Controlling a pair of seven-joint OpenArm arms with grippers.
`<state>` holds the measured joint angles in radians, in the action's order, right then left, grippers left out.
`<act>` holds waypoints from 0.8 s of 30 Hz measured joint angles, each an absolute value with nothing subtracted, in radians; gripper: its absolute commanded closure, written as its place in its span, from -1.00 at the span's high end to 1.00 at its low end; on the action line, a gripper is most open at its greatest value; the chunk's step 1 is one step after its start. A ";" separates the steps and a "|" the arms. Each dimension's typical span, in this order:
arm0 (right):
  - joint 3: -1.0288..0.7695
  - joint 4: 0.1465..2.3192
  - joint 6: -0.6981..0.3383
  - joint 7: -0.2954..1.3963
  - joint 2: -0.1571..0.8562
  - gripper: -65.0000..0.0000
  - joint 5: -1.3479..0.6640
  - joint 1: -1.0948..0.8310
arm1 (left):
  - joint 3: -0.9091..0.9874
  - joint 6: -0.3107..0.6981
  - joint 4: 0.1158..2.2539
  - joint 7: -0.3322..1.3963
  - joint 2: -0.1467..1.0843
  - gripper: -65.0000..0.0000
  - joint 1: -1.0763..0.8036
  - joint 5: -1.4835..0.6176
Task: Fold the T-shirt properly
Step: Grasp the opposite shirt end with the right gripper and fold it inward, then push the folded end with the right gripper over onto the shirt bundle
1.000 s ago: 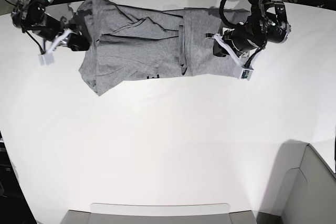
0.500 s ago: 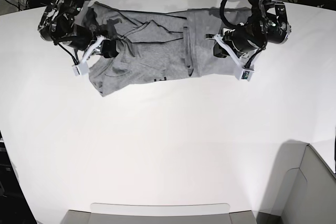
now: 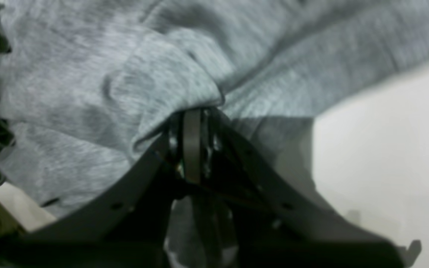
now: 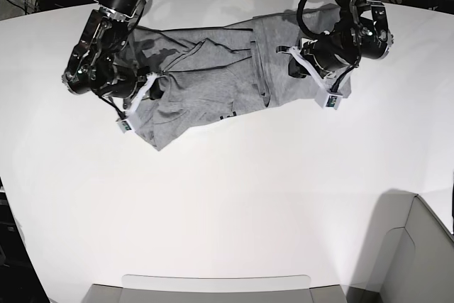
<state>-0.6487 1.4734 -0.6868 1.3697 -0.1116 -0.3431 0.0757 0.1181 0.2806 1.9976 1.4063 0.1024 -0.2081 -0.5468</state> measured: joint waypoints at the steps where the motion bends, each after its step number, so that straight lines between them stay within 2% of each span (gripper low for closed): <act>1: -0.676 1.476 -0.687 1.378 -0.111 -1.00 -0.335 0.085 | 0.118 0.281 1.998 1.406 0.102 -0.92 -0.208 -0.546; 10: -0.812 1.375 -0.687 1.399 0.067 -1.00 -0.273 0.226 | 0.120 0.281 1.998 1.406 0.102 -0.92 -0.211 -0.548; 15: -0.805 1.366 -0.687 1.399 0.144 -1.00 -0.273 0.254 | 0.122 0.281 1.998 1.405 0.109 -0.92 -0.217 -0.548; 19: -0.732 1.473 -0.687 1.410 0.133 -1.00 -0.268 0.245 | 0.125 0.281 1.998 1.413 0.125 -0.92 -0.242 -0.542; 24: -0.637 1.681 -0.687 1.404 0.040 -1.00 -0.276 0.191 | 0.125 0.281 1.998 1.409 0.128 -0.92 -0.235 -0.546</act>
<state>-0.6373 1.6810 -0.6872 1.4036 0.0402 -0.2756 0.1905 0.1249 0.2806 1.9980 1.4090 0.1284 -0.2352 -0.5465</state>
